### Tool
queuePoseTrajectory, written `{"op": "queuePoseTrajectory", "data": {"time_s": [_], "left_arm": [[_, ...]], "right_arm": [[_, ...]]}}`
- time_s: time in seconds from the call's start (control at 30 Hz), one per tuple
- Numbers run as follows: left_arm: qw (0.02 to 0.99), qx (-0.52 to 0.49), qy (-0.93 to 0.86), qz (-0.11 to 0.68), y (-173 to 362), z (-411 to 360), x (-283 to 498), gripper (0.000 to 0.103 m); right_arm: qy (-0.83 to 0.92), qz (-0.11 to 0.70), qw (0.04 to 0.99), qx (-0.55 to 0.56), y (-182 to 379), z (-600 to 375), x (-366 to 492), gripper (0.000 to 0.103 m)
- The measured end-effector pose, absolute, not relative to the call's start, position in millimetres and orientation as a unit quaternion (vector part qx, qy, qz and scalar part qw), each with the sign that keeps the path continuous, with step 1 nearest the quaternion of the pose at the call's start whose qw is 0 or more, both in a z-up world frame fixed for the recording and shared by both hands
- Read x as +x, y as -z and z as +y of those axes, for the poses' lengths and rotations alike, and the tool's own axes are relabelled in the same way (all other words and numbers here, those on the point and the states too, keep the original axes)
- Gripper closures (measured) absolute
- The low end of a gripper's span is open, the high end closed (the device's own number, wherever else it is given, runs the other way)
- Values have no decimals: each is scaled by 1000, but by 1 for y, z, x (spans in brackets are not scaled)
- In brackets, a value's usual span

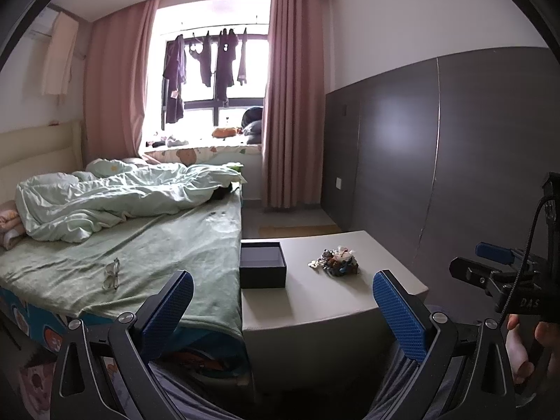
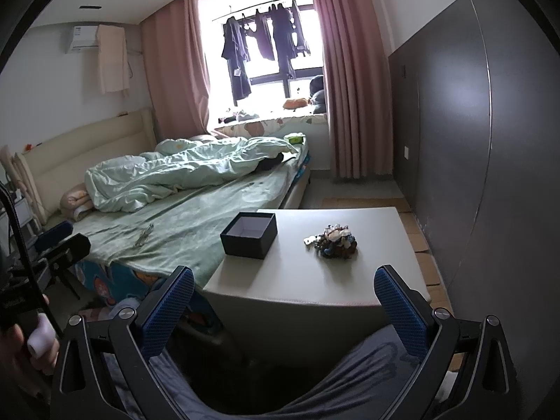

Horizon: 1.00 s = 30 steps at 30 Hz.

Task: Organize jewelry
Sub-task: 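Move both tools toward the jewelry pile beside the black box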

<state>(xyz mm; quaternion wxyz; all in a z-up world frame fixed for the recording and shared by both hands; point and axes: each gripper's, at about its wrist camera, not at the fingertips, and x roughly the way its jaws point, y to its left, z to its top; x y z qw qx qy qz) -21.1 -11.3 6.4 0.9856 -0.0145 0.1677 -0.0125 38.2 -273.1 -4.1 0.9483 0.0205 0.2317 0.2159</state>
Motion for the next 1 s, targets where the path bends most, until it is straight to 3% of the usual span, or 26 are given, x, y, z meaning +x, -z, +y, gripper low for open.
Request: {"op": "queuePoseTrajectory", "data": {"time_s": [1.0], "left_arm": [[985, -31, 26, 170, -7, -2, -22, 1]], "right_arm": [[-214, 228, 950, 0, -4, -261, 34, 0]]}}
